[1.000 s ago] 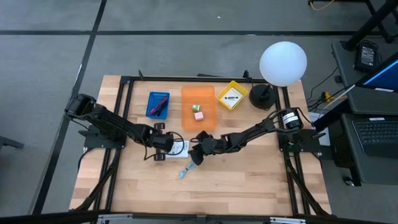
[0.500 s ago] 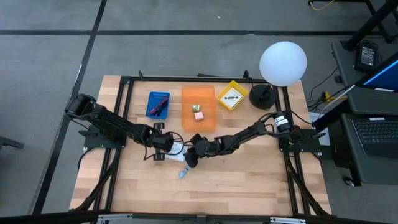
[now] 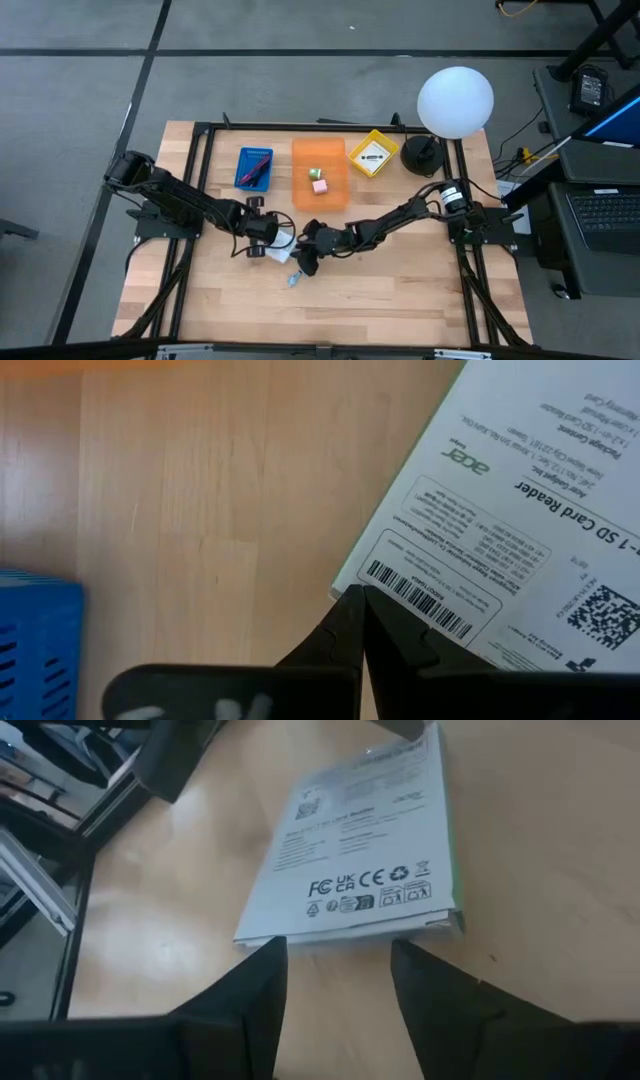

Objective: Pick and place items into bin
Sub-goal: Put the left card reader box into the yellow basket

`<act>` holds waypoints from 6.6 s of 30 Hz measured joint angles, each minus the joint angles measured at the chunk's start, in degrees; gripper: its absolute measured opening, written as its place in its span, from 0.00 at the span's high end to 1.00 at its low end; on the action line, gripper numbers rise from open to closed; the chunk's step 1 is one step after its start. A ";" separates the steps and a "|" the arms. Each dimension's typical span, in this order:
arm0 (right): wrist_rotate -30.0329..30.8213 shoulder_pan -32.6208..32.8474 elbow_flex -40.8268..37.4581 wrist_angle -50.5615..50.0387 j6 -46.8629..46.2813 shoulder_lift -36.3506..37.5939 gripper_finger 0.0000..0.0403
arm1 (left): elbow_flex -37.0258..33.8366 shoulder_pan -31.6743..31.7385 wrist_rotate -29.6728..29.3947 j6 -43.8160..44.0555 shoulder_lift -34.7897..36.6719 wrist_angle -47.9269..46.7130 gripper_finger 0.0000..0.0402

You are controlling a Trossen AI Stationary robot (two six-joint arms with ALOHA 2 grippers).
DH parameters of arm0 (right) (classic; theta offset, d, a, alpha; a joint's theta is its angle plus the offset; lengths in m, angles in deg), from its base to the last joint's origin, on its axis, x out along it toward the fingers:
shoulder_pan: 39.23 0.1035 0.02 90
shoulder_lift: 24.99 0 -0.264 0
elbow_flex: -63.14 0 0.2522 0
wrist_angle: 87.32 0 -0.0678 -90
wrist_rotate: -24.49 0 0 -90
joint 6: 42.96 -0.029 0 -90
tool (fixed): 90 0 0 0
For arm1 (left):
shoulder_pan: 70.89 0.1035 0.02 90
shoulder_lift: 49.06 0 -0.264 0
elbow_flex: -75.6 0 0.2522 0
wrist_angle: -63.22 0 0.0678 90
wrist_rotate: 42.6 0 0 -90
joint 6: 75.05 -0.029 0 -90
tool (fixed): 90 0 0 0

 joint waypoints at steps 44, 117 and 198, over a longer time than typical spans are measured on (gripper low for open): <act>5.20 1.54 -4.90 -8.89 -6.71 6.43 0.57 | -4.61 0.00 0.28 1.49 0.46 8.20 1.00; -16.78 -5.79 -4.83 8.60 -4.77 0.50 0.74 | -4.76 2.08 -3.89 0.39 0.28 13.04 1.00; 4.85 5.87 -2.93 -7.89 34.07 19.52 0.74 | 10.76 -4.68 6.46 2.78 -2.60 -2.70 1.00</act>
